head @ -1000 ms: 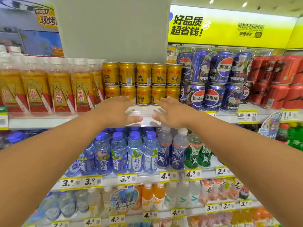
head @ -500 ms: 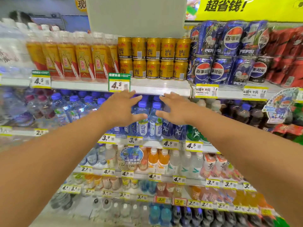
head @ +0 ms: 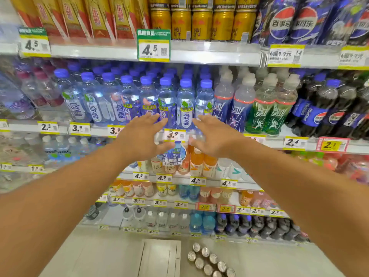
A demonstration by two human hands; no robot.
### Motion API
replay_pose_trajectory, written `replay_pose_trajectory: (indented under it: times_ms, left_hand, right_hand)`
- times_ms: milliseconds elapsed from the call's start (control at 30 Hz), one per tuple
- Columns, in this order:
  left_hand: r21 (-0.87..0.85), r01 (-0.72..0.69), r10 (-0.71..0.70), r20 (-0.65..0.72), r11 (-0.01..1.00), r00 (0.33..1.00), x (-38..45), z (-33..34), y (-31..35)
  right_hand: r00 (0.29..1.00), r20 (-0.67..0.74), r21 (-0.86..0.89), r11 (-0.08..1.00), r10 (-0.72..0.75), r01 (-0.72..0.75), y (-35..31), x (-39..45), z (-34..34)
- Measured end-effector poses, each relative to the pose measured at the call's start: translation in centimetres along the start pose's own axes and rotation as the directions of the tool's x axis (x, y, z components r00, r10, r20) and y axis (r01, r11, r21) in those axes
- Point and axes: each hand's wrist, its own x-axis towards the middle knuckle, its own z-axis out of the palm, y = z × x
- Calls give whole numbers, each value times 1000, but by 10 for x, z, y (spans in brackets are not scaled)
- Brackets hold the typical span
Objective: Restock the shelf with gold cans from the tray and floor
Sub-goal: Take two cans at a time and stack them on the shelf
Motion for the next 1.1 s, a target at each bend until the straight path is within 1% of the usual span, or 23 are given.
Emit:
replay_pose_trajectory:
  times_ms: [100,167,233,300,333,367,433,500,633,767,900,1000,1100]
  left_hand:
    - [-69,-8,12,53,998,999,-10,52,-5]
    - [-70,-40,44,56,997,997,-15,89,-6]
    - [-55,-37,42,95,998,995,-17,127,-6]
    - [-62,-20,29,139,998,990,-18,165,-4]
    - [-57,-29,37,136,998,990,-19,184,-3]
    - [-42,-45,51,131,998,990,-21,204,-1]
    - [-23,-84,86,121,996,989,-24,247,5]
    - [-28,-82,85,133,996,987,-30,291,13]
    - [-97,-84,95,116,992,989,-47,381,38]
    - [-198,-82,114,155,977,981,-64,486,61]
    - [-253,-93,137,160,963,978,-88,584,83]
    - [-279,-65,135,240,958,961,-102,651,101]
    - [-327,-53,148,272,943,951,-114,716,120]
  right_hand:
    - [998,61,46,999,21,-23,-6,4,52]
    - [1000,30,9,1000,-6,6,-5,4,87]
    - [1000,-1,-34,999,-7,7,0,1,126]
    - [999,51,-54,998,16,-13,11,2,168]
    - [996,86,-80,996,32,-25,17,3,190]
    - [995,93,-101,994,39,-29,22,3,211]
    - [997,65,-108,994,35,-28,33,1,253]
    - [998,49,-80,996,32,-28,41,-5,291]
    - [1000,-13,-51,999,13,-14,60,-19,382]
    - [999,28,13,999,41,-41,87,-45,474]
    - [986,114,1,993,119,-119,107,-68,566]
    - [965,191,34,982,177,-187,122,-84,635]
    - [953,224,47,974,204,-220,136,-101,700]
